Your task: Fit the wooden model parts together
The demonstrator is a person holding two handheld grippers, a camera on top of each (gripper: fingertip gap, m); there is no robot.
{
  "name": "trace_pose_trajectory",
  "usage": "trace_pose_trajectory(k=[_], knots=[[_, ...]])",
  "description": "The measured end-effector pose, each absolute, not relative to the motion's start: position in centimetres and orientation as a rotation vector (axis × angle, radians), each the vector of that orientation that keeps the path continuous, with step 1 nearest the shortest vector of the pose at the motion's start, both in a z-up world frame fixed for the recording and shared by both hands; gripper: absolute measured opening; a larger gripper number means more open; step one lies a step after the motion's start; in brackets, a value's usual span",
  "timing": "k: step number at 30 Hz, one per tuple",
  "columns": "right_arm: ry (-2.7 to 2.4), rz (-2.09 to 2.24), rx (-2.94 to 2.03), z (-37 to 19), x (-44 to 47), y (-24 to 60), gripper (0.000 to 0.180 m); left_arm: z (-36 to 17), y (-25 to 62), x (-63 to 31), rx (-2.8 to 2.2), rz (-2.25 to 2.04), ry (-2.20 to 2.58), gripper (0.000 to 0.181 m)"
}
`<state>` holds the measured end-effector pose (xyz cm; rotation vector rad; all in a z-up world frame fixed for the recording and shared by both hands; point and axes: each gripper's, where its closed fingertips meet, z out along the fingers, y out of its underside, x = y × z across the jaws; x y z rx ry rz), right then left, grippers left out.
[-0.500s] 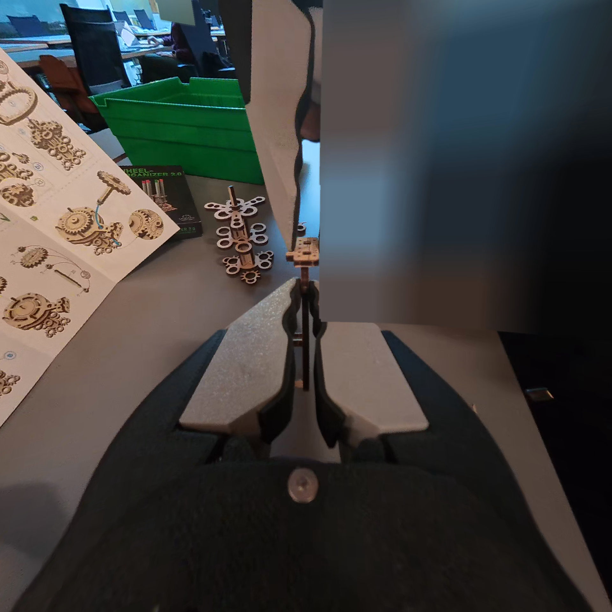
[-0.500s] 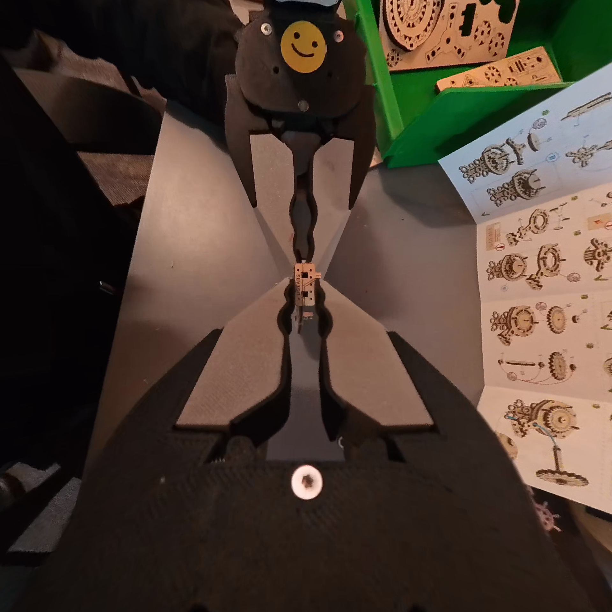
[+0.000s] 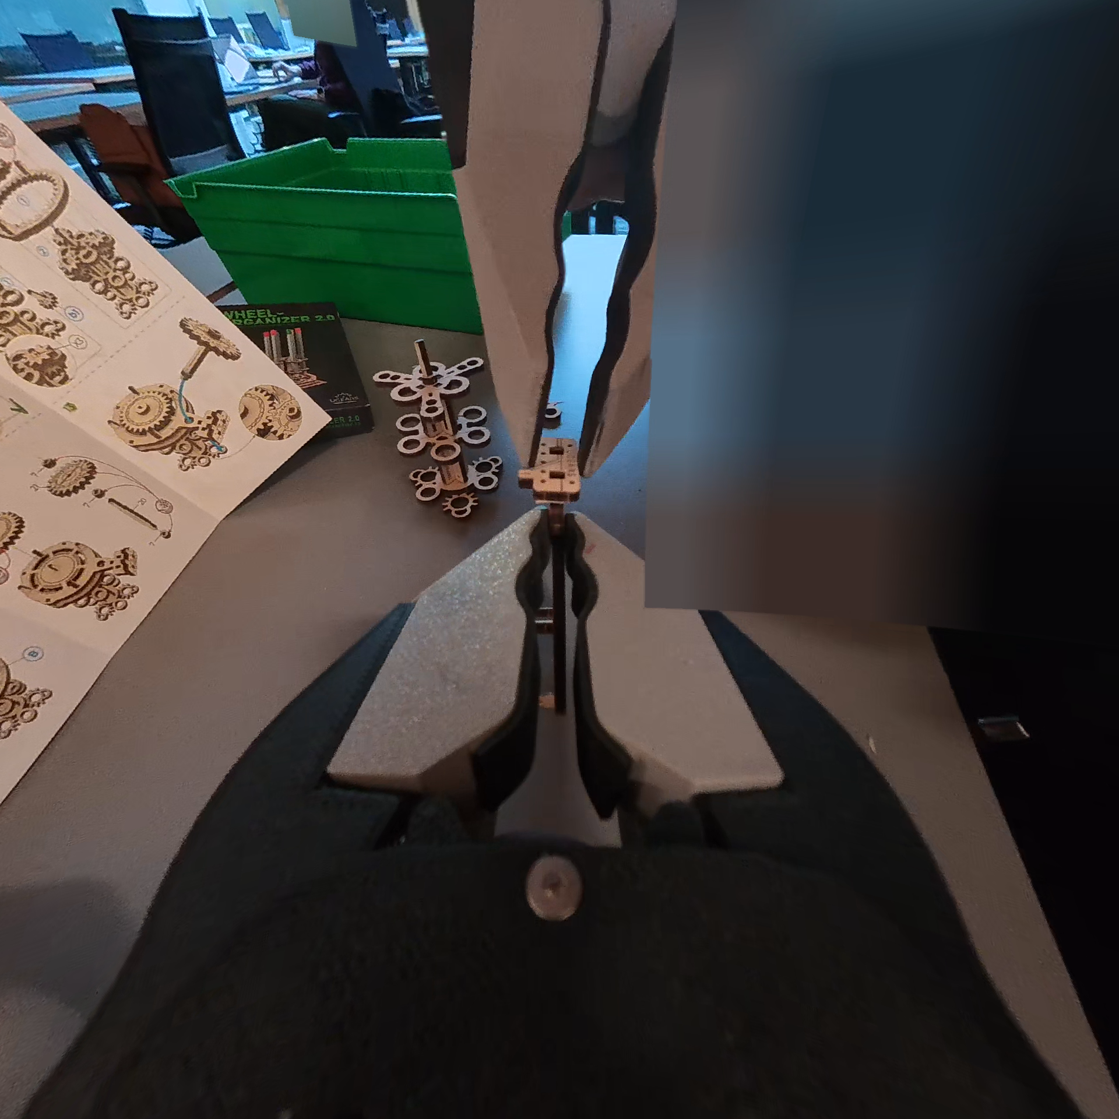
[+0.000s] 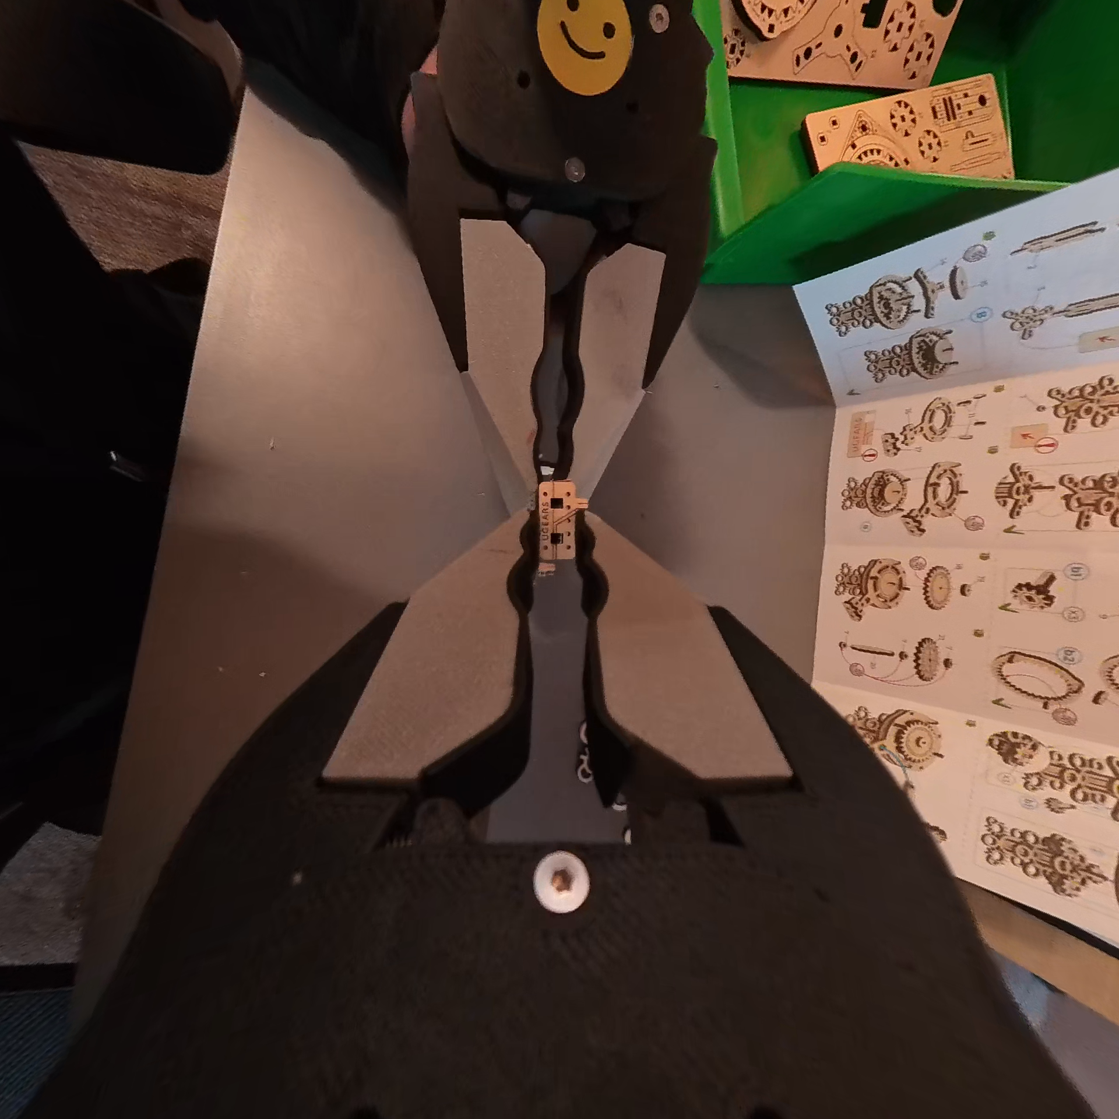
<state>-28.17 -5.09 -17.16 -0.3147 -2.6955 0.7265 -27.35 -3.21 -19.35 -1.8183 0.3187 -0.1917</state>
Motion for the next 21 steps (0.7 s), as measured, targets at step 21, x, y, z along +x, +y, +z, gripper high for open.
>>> trace_pose_trajectory(k=[21], knots=[[-2.708,0.683,-0.278,-17.53,-27.99,-4.83,0.008,-19.33,-3.13,-27.25,-1.809,-0.223,0.309,0.001]])
